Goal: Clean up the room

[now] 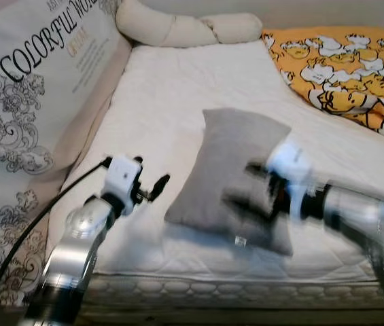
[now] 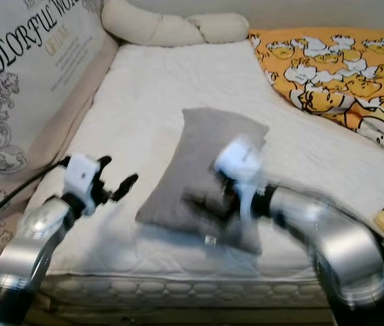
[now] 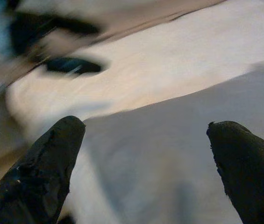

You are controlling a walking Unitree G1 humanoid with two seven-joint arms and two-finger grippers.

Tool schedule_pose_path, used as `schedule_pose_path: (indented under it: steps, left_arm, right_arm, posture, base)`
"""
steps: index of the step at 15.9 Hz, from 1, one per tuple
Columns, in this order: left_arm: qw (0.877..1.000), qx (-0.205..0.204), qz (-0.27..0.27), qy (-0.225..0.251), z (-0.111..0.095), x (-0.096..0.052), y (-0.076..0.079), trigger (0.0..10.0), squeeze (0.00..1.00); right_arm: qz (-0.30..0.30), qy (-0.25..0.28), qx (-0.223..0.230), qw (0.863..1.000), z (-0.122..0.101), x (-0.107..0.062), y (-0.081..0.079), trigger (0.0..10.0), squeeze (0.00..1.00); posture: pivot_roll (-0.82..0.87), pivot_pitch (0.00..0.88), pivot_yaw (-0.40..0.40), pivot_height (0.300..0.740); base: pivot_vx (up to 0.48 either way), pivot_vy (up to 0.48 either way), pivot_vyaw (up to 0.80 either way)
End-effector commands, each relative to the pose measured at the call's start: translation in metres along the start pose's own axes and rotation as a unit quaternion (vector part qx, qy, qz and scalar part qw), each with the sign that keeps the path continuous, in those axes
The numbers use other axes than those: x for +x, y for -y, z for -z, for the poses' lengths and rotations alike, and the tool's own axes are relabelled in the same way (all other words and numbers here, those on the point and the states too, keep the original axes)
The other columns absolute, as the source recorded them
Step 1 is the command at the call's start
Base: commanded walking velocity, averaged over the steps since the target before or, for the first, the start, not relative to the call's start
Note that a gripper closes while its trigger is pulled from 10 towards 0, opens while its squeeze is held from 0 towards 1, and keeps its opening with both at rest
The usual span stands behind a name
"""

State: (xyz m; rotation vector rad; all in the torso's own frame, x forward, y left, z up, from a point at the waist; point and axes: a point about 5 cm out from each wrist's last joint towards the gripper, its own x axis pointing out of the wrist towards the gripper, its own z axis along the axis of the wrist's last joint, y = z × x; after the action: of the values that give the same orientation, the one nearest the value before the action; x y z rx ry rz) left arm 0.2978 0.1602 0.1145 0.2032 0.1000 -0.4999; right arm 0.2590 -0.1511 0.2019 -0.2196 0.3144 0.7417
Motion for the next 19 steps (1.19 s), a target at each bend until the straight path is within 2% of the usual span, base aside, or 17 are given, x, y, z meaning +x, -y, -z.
schedule_pose_path:
  steps: [1, 2, 3, 6, 7, 9, 11, 13, 14, 15, 17, 18, 19]
  left_arm:
    - [1.000, -0.010, 0.001, 0.010, -0.004, 0.003, -0.004, 10.0, 0.00]
    - [0.999, -0.037, 0.005, 0.017, -0.006, 0.010, -0.004, 10.0, 1.00]
    - [0.997, -0.072, 0.014, 0.028, -0.011, 0.024, -0.001, 10.0, 1.00]
    - [0.992, -0.124, 0.021, 0.033, -0.015, 0.051, 0.005, 10.0, 1.00]
    - [0.985, -0.168, 0.017, 0.025, -0.014, 0.069, 0.008, 10.0, 1.00]
    - [0.980, -0.196, 0.025, 0.022, -0.015, 0.078, 0.014, 10.0, 1.00]
    - [0.959, -0.282, 0.020, 0.022, -0.009, 0.086, 0.021, 10.0, 1.00]
    - [0.948, -0.319, 0.003, 0.009, 0.001, 0.087, 0.023, 10.0, 1.00]
    - [0.936, -0.350, -0.017, -0.002, 0.011, 0.086, 0.024, 10.0, 1.00]
    - [0.920, -0.392, -0.024, -0.008, 0.019, 0.084, 0.027, 10.0, 0.00]
    - [0.904, -0.428, -0.010, -0.019, 0.030, 0.082, 0.040, 10.0, 0.00]
    - [0.891, -0.454, 0.018, -0.018, 0.032, 0.083, 0.052, 10.0, 0.00]
    - [0.885, -0.464, 0.032, -0.016, 0.032, 0.084, 0.057, 10.0, 0.00]
  right_arm:
    - [0.057, 0.008, 0.020, 0.998, 0.001, -0.002, 0.019, 10.0, 0.00]
    - [0.097, 0.019, 0.054, 0.994, 0.004, 0.000, 0.035, 10.0, 0.50]
    - [0.163, 0.044, 0.111, 0.979, 0.014, 0.004, 0.059, 10.0, 1.00]
    - [0.254, 0.076, 0.175, 0.948, 0.038, 0.009, 0.090, 10.0, 1.00]
    - [0.296, 0.081, 0.211, 0.928, 0.060, 0.010, 0.103, 10.0, 1.00]
    - [0.307, 0.090, 0.243, 0.916, 0.073, 0.012, 0.108, 10.0, 1.00]
    - [0.291, 0.118, 0.301, 0.900, 0.091, 0.017, 0.111, 10.0, 1.00]
    - [0.287, 0.120, 0.346, 0.885, 0.107, 0.019, 0.112, 10.0, 1.00]
    - [0.266, 0.128, 0.386, 0.874, 0.116, 0.023, 0.109, 10.0, 1.00]
    - [0.238, 0.142, 0.419, 0.865, 0.120, 0.028, 0.105, 10.0, 1.00]
    - [0.183, 0.131, 0.447, 0.866, 0.129, 0.041, 0.088, 10.0, 1.00]
    - [0.157, 0.126, 0.463, 0.863, 0.133, 0.049, 0.079, 10.0, 0.00]
    - [0.146, 0.127, 0.471, 0.861, 0.134, 0.052, 0.075, 10.0, 0.00]
  posture:
    - [-0.06, 0.000, 0.075, 0.740]
    - [-0.07, 0.000, 0.081, 0.740]
    - [-0.08, 0.000, 0.096, 0.740]
    - [-0.10, 0.000, 0.114, 0.740]
    - [-0.12, 0.000, 0.127, 0.740]
    - [-0.14, 0.000, 0.142, 0.740]
    - [-0.16, 0.035, 0.158, 0.740]
    - [-0.17, 0.069, 0.166, 0.740]
    - [-0.18, 0.085, 0.168, 0.740]
    - [-0.20, 0.103, 0.173, 0.740]
    - [-0.21, 0.122, 0.177, 0.740]
    - [-0.22, 0.131, 0.176, 0.740]
    - [-0.22, 0.134, 0.175, 0.740]
  base:
    - [0.000, 0.000, 0.00]
    - [0.000, 0.000, 0.00]
    - [0.000, 0.000, 0.00]
    - [0.000, 0.000, 0.00]
    - [0.000, 0.000, 0.00]
    - [0.000, 0.000, 0.00]
    - [0.000, 0.000, 0.00]
    - [0.000, 0.000, 0.00]
    - [0.000, 0.000, 0.00]
    - [0.000, 0.000, 0.00]
    - [0.000, 0.000, 0.00]
    - [0.000, 0.000, 0.00]
    - [0.000, 0.000, 0.00]
